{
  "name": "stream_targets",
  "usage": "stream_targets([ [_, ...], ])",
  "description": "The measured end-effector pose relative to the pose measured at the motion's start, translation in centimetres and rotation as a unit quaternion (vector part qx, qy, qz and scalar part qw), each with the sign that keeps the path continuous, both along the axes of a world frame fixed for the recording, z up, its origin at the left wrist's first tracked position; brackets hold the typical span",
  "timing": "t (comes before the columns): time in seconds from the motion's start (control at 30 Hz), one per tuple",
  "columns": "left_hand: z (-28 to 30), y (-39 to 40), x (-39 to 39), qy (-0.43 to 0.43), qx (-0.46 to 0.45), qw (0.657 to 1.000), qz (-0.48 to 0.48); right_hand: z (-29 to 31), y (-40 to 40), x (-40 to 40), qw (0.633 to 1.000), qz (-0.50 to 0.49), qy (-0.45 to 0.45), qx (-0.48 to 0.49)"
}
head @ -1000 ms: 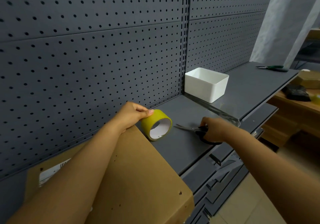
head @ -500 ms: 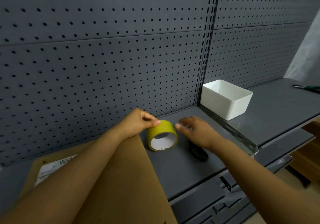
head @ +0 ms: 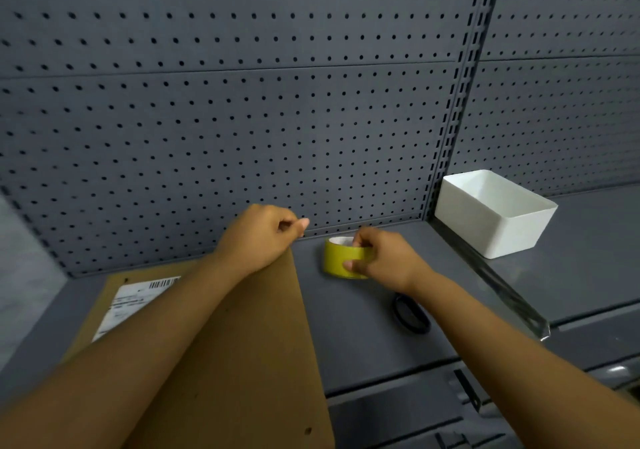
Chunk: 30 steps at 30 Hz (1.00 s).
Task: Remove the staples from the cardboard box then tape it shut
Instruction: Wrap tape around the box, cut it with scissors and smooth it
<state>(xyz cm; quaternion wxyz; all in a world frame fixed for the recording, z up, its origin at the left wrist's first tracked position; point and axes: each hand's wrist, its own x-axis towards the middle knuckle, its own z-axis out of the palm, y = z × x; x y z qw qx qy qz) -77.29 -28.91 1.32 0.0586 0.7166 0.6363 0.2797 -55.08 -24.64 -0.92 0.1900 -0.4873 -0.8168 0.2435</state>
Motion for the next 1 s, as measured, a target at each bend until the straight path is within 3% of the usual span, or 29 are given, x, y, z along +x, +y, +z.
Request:
stream_targets([
  [0.3,0.4,-5.6,-0.9,0.067,-0.028,0.997,0.036,-2.4,0.6,-0.7,0.982,-0.007,-0.172,0.083],
  [0.43,-0.4,-7.0,-0.8,0.092,-0.069,0.993,0.027,-0.9,-1.3,-3.0,0.994,0.007,0.002,0.112],
  [0.53,-0.9,-7.3,-0.3,0.113,-0.080,0.990,0.033,0.5,-4.0,-5.8,0.990,0.052,0.121,-0.047],
  [0.73,-1.4,-7.5,-0.1,0.105,-0.074,0.991,0.040,-1.4,-6.0,-7.6,0.959,0.104,0.104,-0.243],
  [0.87,-1.6,-7.7,0.1,0.104,-0.070,0.991,0.040,-1.3,-5.2,-7.3,0.955,0.100,0.097,-0.260],
  [1.0,-1.8,-7.8,0.1,0.107,-0.065,0.991,0.040,-2.0,-7.1,-7.9,0.948,0.078,0.171,-0.257],
])
